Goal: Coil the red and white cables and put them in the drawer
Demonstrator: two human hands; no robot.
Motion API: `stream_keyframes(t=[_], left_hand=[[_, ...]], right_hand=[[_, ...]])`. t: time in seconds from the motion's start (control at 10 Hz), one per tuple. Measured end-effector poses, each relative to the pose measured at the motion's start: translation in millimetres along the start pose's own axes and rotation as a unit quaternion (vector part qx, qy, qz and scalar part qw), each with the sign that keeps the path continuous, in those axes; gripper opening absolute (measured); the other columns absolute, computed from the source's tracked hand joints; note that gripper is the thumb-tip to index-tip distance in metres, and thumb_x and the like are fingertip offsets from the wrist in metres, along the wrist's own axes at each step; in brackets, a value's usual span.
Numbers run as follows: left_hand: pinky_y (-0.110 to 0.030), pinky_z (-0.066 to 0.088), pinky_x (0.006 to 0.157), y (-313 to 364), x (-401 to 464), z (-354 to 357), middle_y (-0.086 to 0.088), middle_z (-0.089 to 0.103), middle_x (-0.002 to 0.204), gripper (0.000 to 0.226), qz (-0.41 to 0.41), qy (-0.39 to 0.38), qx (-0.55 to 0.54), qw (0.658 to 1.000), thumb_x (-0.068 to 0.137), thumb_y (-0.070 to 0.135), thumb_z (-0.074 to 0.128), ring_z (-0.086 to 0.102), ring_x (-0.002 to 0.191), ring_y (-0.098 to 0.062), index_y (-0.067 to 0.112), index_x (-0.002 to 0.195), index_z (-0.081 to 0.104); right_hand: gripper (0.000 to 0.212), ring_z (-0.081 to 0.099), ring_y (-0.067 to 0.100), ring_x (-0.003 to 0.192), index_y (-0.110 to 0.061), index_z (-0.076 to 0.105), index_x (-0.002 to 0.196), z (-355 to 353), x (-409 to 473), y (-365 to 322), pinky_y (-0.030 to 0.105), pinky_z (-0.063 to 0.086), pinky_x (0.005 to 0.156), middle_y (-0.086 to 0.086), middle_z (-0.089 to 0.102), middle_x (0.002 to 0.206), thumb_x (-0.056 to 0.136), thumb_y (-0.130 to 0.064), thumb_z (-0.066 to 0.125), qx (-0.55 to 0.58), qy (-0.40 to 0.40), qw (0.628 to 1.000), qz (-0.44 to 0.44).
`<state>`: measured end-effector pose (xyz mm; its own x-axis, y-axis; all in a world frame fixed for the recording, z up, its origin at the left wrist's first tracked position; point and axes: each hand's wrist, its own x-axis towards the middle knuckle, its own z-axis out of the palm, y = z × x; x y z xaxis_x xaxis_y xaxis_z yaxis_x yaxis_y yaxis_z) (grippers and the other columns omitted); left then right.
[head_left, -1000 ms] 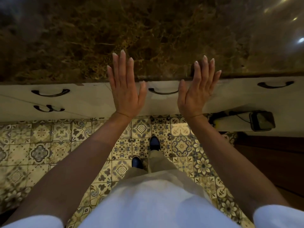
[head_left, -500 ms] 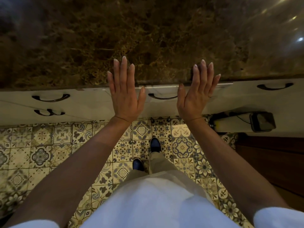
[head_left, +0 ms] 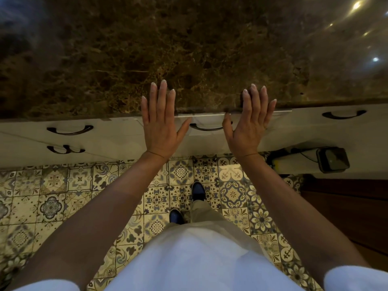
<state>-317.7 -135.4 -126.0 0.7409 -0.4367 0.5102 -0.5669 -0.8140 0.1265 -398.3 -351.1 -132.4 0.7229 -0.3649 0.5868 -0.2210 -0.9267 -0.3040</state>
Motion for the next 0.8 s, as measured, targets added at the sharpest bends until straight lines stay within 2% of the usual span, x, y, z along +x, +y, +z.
stream_keyframes(t=[0.1, 0.4, 0.5, 0.6, 0.7, 0.8], left_hand=[[-0.05, 0.001, 0.129, 0, 0, 1, -0.027, 0.037, 0.164, 0.079, 0.0, 0.002, 0.022, 1.0, 0.105, 0.055, 0.055, 0.03, 0.152, -0.046, 0.006, 0.158, 0.024], [-0.052, 0.005, 0.129, 4, 1, -1, -0.025, 0.035, 0.165, 0.074, -0.02, -0.01, 0.025, 0.999, 0.107, 0.05, 0.054, 0.031, 0.154, -0.046, 0.006, 0.158, 0.023], [-0.056, 0.01, 0.128, 7, 2, -5, -0.026, 0.033, 0.166, 0.077, -0.033, -0.02, 0.002, 0.999, 0.105, 0.049, 0.057, 0.028, 0.155, -0.046, 0.005, 0.159, 0.023], [-0.059, 0.01, 0.129, 7, 3, -17, -0.029, 0.027, 0.167, 0.08, -0.031, -0.031, -0.051, 0.998, 0.101, 0.042, 0.064, 0.021, 0.156, -0.049, 0.0, 0.158, 0.027], [-0.063, 0.014, 0.128, 0, 2, -32, -0.029, 0.026, 0.166, 0.07, -0.01, -0.028, -0.125, 0.992, 0.099, 0.029, 0.068, 0.019, 0.156, -0.049, -0.001, 0.154, 0.037], [-0.061, 0.029, 0.123, -11, 19, -52, -0.025, 0.035, 0.162, 0.05, 0.001, 0.002, -0.15, 0.989, 0.099, 0.017, 0.065, 0.03, 0.154, -0.042, 0.003, 0.145, 0.052]], right_hand=[[0.07, 0.031, 0.042, 0.151, -0.003, 0.043, 0.15, 0, -1, 2, 0.057, 0.009, 0.127, 0.019, 0.043, 0.159, 0.099, -0.046, 0.064, -0.008, -0.006, 1.0, -0.005], [0.07, 0.03, 0.039, 0.151, -0.007, 0.041, 0.149, 0, 0, 0, 0.058, 0.011, 0.127, 0.018, 0.045, 0.158, 0.099, -0.05, 0.065, -0.032, -0.012, 0.999, 0.012], [0.069, 0.03, 0.04, 0.152, -0.005, 0.044, 0.149, -5, 2, -4, 0.061, 0.014, 0.127, 0.019, 0.043, 0.159, 0.098, -0.046, 0.065, -0.03, -0.029, 0.999, 0.021], [0.07, 0.028, 0.042, 0.154, -0.002, 0.047, 0.148, -20, 5, -14, 0.061, 0.015, 0.127, 0.02, 0.04, 0.16, 0.092, -0.039, 0.066, 0.005, -0.063, 0.997, 0.038], [0.064, 0.027, 0.039, 0.155, -0.004, 0.049, 0.146, -34, 18, -18, 0.06, 0.02, 0.125, 0.02, 0.039, 0.16, 0.091, -0.031, 0.066, 0.071, -0.077, 0.994, 0.013], [0.051, 0.035, 0.035, 0.15, -0.006, 0.055, 0.139, -49, 48, -28, 0.056, 0.032, 0.12, 0.018, 0.045, 0.155, 0.093, -0.026, 0.064, 0.133, -0.068, 0.989, -0.021]])
